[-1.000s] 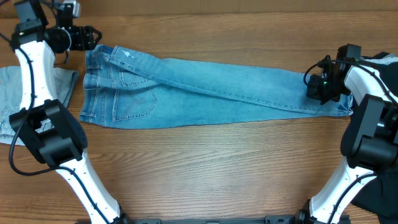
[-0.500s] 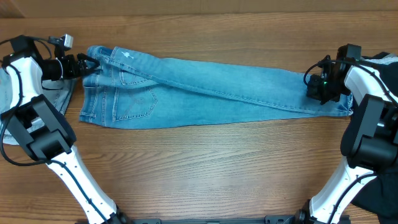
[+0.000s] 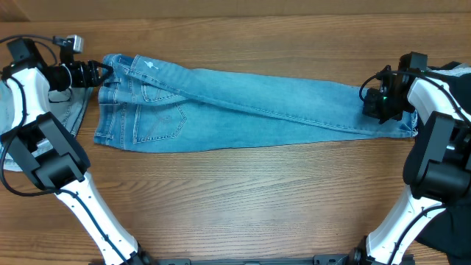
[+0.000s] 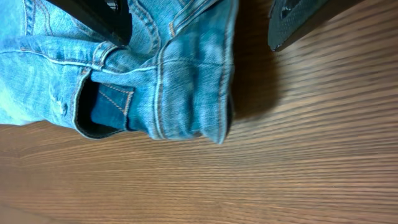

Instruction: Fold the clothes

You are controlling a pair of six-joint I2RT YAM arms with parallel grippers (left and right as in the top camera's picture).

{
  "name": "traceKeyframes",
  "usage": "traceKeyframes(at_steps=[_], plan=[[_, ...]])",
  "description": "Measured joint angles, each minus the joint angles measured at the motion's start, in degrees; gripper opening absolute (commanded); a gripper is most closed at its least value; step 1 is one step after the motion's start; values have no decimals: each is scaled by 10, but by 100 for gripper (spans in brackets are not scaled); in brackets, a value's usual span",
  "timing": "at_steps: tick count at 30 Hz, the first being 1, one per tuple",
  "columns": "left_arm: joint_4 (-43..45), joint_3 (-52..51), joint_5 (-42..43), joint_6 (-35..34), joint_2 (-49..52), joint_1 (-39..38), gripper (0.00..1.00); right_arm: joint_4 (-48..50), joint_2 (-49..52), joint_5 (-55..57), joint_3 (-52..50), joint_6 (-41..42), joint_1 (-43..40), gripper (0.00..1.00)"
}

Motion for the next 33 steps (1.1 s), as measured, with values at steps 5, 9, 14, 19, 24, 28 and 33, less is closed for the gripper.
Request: traceKeyframes(at_steps=[5, 9, 14, 19, 24, 28, 33], plan=[[39, 0, 36, -20, 28, -7, 42, 0, 0, 0, 0, 0, 0, 4], [53, 1, 67, -48, 28, -7, 22, 0, 0, 0, 0, 0, 0, 4], [43, 125, 109, -137, 37, -7, 22, 0, 0, 0, 0, 0, 0, 4], [19, 242, 159, -204, 37, -7, 50, 1, 0, 0, 0, 0, 0, 4], [-141, 245, 2, -87, 38, -7, 91, 2, 0, 0, 0, 0, 0, 4], [-110, 178, -7, -27, 38, -7, 85, 1, 0, 0, 0, 0, 0, 4], [-86, 119, -5, 3, 39, -7, 80, 1, 0, 0, 0, 0, 0, 4]])
